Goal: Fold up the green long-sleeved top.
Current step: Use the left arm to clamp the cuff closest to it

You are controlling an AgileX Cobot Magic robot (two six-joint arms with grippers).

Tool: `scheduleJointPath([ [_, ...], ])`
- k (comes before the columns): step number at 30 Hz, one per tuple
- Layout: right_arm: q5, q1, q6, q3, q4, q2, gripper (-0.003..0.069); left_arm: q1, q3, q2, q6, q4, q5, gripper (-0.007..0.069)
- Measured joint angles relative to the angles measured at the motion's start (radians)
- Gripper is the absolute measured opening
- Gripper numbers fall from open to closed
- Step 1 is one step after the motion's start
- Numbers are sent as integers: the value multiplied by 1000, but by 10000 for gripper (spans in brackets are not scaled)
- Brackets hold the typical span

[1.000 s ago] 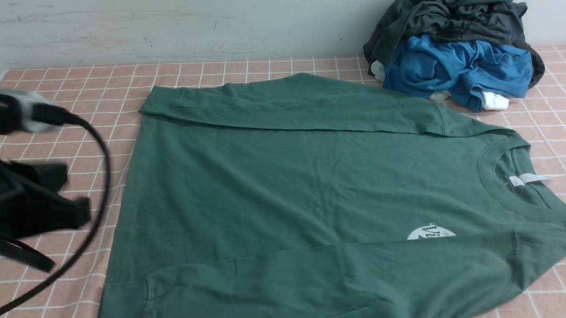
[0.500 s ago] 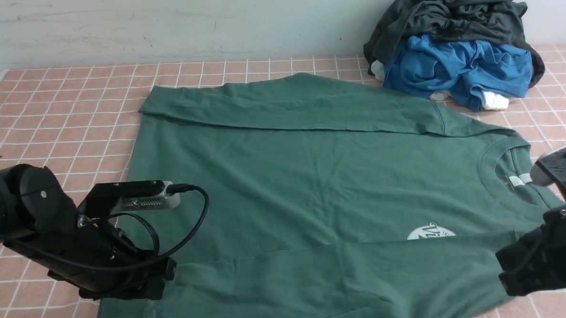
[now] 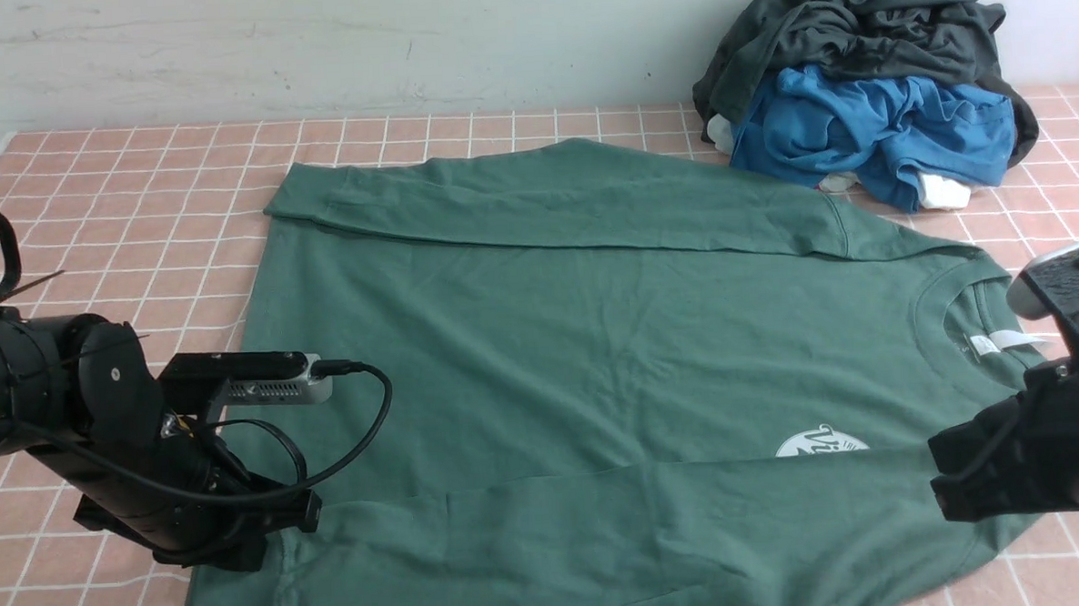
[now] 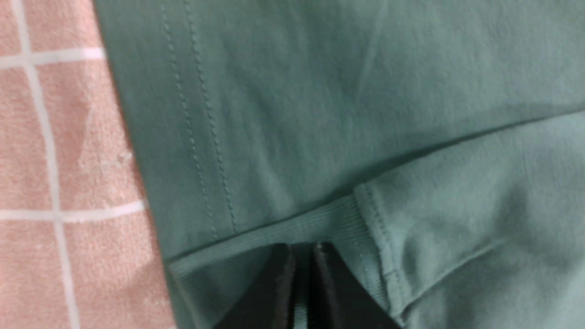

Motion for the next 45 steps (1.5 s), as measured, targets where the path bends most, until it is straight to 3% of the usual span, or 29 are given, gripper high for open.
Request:
scheduleJointPath([
  [12, 0, 0, -1, -1, 10, 0, -10, 0, -59, -97, 9, 75, 96, 6],
  [17, 0, 0, -1, -1, 21, 0, -10, 0, -59, -41, 9, 96, 111, 112],
  [19, 0, 0, -1, -1, 36, 0, -10, 0, -59, 9, 0, 108, 94, 213],
  [24, 0, 0, -1, -1, 40, 0, -10, -1, -63, 37, -67, 110, 84, 363],
  [29, 0, 0, -1, -1, 40, 0, -10, -3, -69, 38, -89, 116, 97, 396],
  [36, 0, 0, -1, -1, 42, 0, -10, -3, -93, 41, -95, 137, 160, 398],
  [40, 0, 0, -1, -1, 43, 0, -10, -3, -93, 45, -107, 161, 160, 347],
  [43, 0, 0, -1, -1, 47, 0, -10, -3, -95, 61, -120, 175, 159, 179],
  [44, 0, 0, -1, -1, 48, 0, -10, -3, -96, 61, -120, 175, 159, 169],
  [45, 0, 0, -1, -1, 60, 0, -10, -3, -99, 63, -121, 175, 160, 85],
])
